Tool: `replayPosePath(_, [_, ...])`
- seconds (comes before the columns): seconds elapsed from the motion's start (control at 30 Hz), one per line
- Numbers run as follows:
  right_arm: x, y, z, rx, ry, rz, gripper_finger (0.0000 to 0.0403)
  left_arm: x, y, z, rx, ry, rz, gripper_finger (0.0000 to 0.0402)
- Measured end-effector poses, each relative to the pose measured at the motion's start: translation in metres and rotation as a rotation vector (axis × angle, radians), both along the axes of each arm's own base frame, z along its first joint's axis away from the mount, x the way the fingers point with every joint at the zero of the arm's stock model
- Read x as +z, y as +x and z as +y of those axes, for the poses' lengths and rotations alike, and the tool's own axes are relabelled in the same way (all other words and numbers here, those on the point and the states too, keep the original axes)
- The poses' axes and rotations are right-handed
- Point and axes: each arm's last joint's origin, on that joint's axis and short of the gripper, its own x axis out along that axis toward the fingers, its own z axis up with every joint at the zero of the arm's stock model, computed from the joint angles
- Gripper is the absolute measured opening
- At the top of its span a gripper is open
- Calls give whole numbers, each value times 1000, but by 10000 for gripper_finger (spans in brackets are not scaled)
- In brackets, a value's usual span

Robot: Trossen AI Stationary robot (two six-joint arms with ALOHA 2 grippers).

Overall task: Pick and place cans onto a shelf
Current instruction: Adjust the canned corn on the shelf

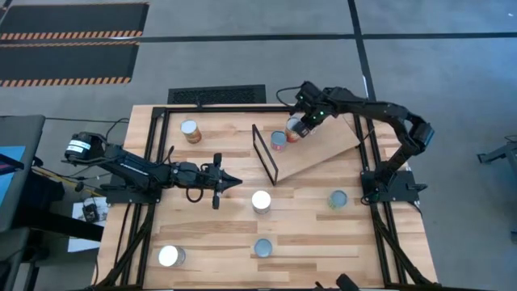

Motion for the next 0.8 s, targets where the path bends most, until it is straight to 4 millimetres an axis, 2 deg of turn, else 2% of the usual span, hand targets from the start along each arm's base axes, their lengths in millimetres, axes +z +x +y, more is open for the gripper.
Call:
replayPosePath(0.2, [17,-7,5,0,21,47,116,0,0,0,0,0,0,0])
replayPosePath(0.3, [32,-16,14,19,-6,64,111,0,0,0,0,1,5,0])
replayPosePath(0.4, [46,-27,29,56,-44,53,76,0,0,0,0,1,4,0])
replayPosePath(0.5, [54,-37,46,123,-100,-27,21,0,0,0,0,1,4,0])
replayPosePath(0.63, [54,-38,63,200,-176,-275,15,0,0,0,0,1,4,0])
replayPosePath(0.8, [35,-25,61,206,-248,-399,5,0,0,0,0,1,4,0])
